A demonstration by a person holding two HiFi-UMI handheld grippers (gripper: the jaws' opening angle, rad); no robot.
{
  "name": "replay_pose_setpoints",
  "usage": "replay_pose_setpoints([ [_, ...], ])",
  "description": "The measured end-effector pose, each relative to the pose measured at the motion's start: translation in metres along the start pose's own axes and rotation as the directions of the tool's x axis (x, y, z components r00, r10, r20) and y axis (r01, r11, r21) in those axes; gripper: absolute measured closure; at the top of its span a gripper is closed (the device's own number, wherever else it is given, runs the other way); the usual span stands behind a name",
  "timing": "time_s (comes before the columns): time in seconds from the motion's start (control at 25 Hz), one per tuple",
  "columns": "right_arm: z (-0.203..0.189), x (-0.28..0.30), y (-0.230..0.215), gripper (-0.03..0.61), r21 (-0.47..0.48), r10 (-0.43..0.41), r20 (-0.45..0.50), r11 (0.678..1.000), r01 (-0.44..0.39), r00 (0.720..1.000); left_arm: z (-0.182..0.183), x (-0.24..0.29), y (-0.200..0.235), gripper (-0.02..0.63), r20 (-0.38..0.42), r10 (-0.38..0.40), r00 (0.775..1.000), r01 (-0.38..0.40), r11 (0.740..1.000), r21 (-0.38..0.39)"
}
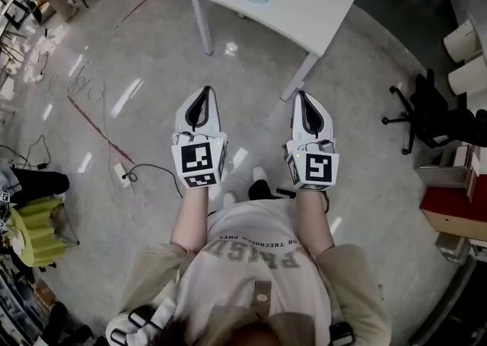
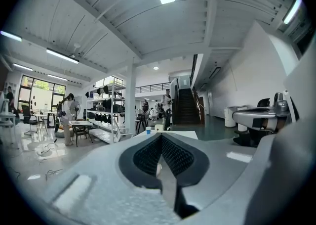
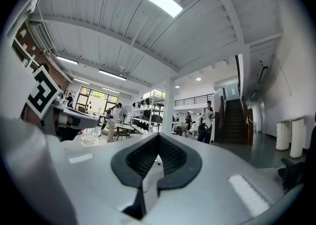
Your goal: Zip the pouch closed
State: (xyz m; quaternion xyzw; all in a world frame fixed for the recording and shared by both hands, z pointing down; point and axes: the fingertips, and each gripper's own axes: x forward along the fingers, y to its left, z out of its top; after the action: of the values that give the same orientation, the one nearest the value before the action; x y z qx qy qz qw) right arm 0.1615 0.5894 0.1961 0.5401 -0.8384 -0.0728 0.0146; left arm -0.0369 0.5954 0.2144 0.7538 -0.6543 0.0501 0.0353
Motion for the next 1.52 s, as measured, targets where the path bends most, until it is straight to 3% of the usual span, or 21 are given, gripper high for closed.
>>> replay_pose_setpoints([
  [0.28,-0.007,0.011,-0.022,0.581,0.114,0.026,0.012,0.993,-0.027,1.000,0.004,0.020,-0.003,0.603,0.006,0.032,0.999,-0.032,0.999,-0.013],
  [0.36,-0.010,0.014,-0.030,0.472,0.143,0.036,0.010,0.989,-0.037,0.999,0.004,0.027,-0.004,0.430,0.004,0.038,0.999,-0.038,0.999,-0.025],
  [0.48,-0.013,0.020,-0.043,0.420,0.157,0.037,0.012,0.987,-0.038,0.999,0.003,0.037,-0.003,0.342,0.001,0.054,0.999,-0.054,0.998,-0.034],
  [0.92,-0.019,0.040,-0.092,0.393,0.170,0.064,0.024,0.983,-0.067,0.998,0.010,0.070,-0.030,0.339,-0.023,0.087,0.996,-0.088,0.996,-0.024],
  [1.2,-0.026,0.057,-0.116,0.393,0.186,0.124,0.005,0.975,-0.123,0.992,0.004,0.089,-0.042,0.339,-0.061,0.132,0.989,-0.132,0.991,-0.001],
  [1.52,-0.046,0.082,-0.134,0.393,0.211,0.145,-0.031,0.968,-0.135,0.989,-0.008,0.108,-0.036,0.339,-0.112,0.168,0.979,-0.167,0.986,0.016],
])
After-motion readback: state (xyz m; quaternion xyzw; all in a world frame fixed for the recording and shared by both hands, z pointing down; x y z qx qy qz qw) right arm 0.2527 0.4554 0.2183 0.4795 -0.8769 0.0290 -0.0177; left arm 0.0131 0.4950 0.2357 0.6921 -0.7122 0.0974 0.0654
